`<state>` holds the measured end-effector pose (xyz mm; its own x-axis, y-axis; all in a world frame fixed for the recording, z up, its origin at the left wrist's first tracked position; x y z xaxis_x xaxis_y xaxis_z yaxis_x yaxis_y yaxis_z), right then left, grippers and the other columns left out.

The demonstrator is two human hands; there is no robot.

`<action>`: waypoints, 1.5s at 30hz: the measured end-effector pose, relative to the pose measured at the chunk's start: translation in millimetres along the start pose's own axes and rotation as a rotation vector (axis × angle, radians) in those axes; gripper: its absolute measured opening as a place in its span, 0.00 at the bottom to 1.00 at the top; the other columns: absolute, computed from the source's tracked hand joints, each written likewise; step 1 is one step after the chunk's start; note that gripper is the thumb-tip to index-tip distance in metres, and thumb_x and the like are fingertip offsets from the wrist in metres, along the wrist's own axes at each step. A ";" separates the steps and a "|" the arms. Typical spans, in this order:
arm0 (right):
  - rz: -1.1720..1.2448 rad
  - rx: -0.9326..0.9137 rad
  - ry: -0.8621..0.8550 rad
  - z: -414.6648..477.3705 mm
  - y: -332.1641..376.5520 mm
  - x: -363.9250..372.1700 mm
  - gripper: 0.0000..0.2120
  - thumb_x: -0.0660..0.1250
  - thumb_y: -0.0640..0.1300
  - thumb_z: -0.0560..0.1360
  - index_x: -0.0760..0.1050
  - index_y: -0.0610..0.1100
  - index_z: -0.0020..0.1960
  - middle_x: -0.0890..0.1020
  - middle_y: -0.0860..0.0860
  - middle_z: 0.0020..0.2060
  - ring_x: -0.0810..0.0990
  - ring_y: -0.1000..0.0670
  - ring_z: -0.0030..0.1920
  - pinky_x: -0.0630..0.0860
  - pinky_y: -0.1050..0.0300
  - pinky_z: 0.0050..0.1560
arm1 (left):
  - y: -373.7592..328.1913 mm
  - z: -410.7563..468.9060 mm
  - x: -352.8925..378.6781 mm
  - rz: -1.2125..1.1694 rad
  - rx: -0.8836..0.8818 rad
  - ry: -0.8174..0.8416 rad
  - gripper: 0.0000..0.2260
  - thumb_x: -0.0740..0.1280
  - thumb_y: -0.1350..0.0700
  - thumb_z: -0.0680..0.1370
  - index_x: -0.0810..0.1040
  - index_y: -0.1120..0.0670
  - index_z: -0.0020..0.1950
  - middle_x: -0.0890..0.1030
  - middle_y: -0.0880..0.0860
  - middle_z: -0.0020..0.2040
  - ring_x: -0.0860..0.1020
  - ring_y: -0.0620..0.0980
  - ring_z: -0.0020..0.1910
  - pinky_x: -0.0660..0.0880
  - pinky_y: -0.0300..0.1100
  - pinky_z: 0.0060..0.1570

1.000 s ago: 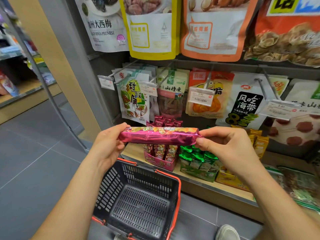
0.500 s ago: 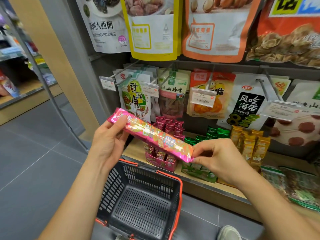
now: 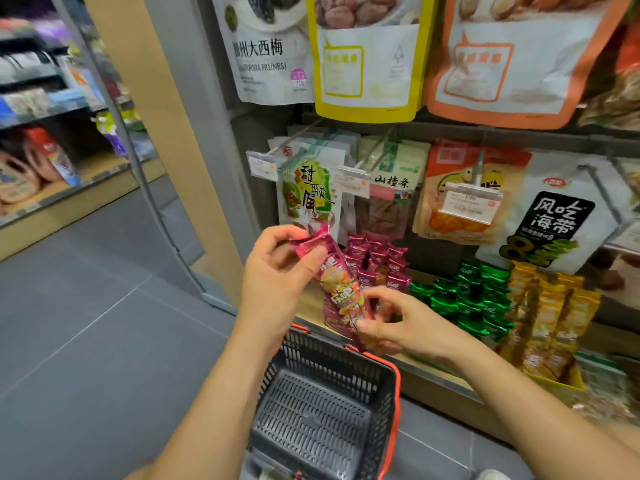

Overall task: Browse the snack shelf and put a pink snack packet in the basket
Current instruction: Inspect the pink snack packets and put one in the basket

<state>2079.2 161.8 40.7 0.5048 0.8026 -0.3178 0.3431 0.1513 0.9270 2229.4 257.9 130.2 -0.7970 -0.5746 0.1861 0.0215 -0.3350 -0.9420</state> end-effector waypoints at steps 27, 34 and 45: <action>-0.204 -0.185 -0.649 -72.9 19.1 -128.9 0.08 0.71 0.44 0.75 0.76 0.55 0.50 0.80 0.56 0.43 0.81 0.54 0.45 0.82 0.52 0.42 | 104.2 -5.6 81.3 1.107 0.009 0.562 0.10 0.67 0.57 0.77 0.82 0.47 0.55 0.82 0.44 0.50 0.77 0.43 0.46 0.71 0.34 0.52; -0.177 -0.259 -1.011 -106.6 15.9 -159.6 0.08 0.69 0.43 0.75 0.74 0.50 0.53 0.79 0.55 0.39 0.77 0.59 0.40 0.70 0.69 0.37 | 145.0 47.3 123.9 1.348 0.211 0.655 0.12 0.62 0.58 0.77 0.81 0.52 0.57 0.81 0.51 0.56 0.75 0.53 0.57 0.72 0.49 0.60; -0.491 -0.149 -0.868 -29.7 28.0 -172.7 0.17 0.69 0.39 0.75 0.77 0.49 0.63 0.82 0.52 0.53 0.78 0.51 0.54 0.73 0.58 0.56 | 203.7 65.6 146.0 1.498 0.399 0.816 0.17 0.58 0.45 0.81 0.77 0.51 0.64 0.77 0.50 0.60 0.68 0.52 0.61 0.67 0.47 0.58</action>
<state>1978.1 44.6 127.4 0.7570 -0.0570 -0.6509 0.5953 0.4708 0.6511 2157.0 56.8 -16.1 -0.0223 -0.0851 -0.9961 0.9912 -0.1322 -0.0109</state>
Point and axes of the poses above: each hand's wrist, its own z-axis towards the middle knuckle, its own x-axis out of the palm, y = z × x, the point moved 7 cm from there along z, towards the middle knuckle
